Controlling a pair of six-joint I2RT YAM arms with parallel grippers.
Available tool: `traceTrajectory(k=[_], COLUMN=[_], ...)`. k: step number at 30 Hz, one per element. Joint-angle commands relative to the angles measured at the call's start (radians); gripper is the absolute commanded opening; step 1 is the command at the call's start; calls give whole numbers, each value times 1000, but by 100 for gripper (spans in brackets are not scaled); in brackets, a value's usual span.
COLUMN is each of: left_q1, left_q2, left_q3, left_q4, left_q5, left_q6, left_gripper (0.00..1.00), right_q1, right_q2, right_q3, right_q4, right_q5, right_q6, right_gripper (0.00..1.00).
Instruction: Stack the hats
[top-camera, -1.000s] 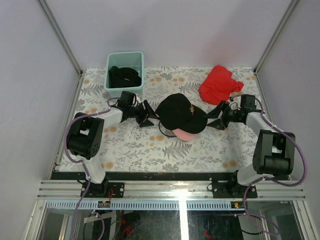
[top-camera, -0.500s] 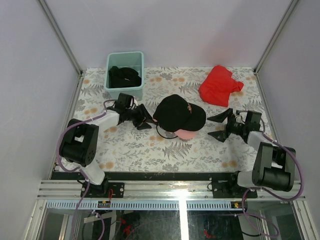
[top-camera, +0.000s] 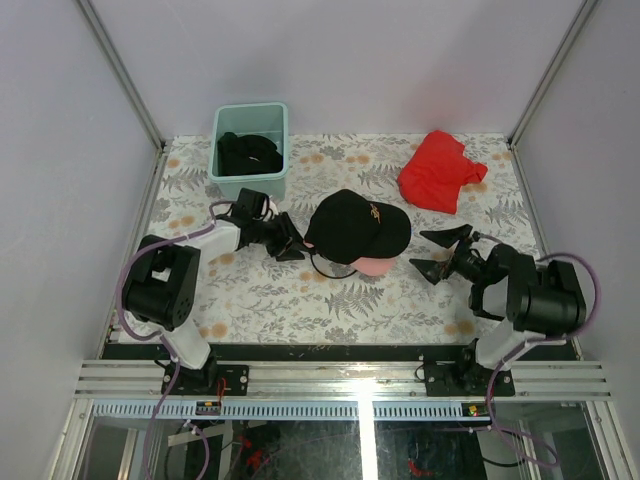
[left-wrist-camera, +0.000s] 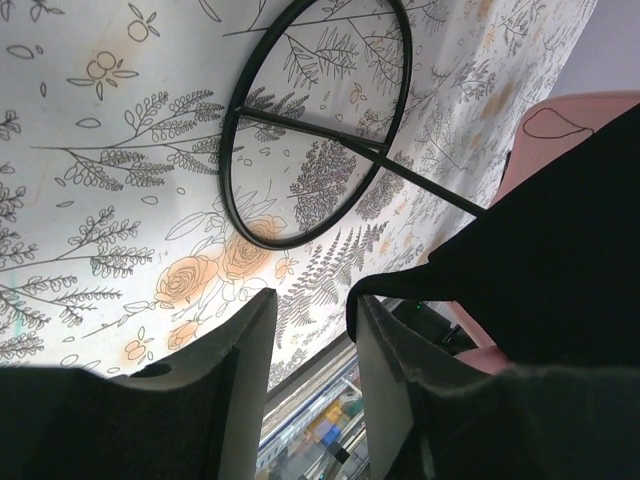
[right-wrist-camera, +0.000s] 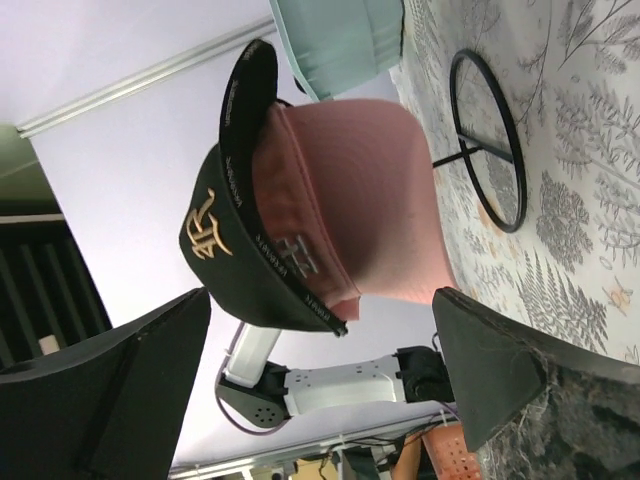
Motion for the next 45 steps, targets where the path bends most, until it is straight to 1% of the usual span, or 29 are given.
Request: traceTrajectory(k=[1, 4, 9, 11, 15, 27, 31, 32, 34, 36, 39, 42, 44, 45], left_q1=[2, 3, 2, 2, 3, 3, 2, 3, 2, 2, 5, 11, 17, 21], left_q2=[62, 73, 88, 94, 97, 116, 120, 121, 121, 122, 122, 119, 118, 116], left_q3=[1, 20, 52, 59, 66, 89, 101, 105, 108, 111, 115, 115, 110, 106], left_q4=[-125, -138, -153, -153, -153, -159, -169, -171, -172, -176, -179, -181, -181, -181], left_q5=[-63, -62, -62, -57, -55, -42, -42, -41, -40, -40, -39, -36, -33, -31], left_q6=[69, 75, 81, 80, 78, 83, 91, 92, 94, 96, 100, 104, 108, 112], left_gripper=[34, 34, 34, 34, 34, 34, 33, 33, 33, 32, 32, 31, 31, 31], right_q1=[11, 27, 88, 121, 170, 258, 265, 264, 264, 264, 264, 256, 245, 239], right_q2=[186, 249, 266, 283, 297, 362, 366, 361, 353, 345, 338, 332, 322, 317], right_q3=[11, 19, 20, 35, 73, 163, 178, 182, 186, 187, 179, 163, 151, 146], right_q4=[485, 483, 452, 479, 480, 489, 490, 491, 490, 490, 490, 490, 490, 490], right_q5=[14, 21, 69, 101, 146, 207, 212, 208, 205, 201, 196, 191, 188, 184], right_q6=[193, 156, 110, 114, 103, 79, 87, 89, 100, 107, 111, 107, 104, 102], right_gripper=[99, 99, 99, 99, 99, 99, 100, 98, 92, 83, 63, 36, 25, 22])
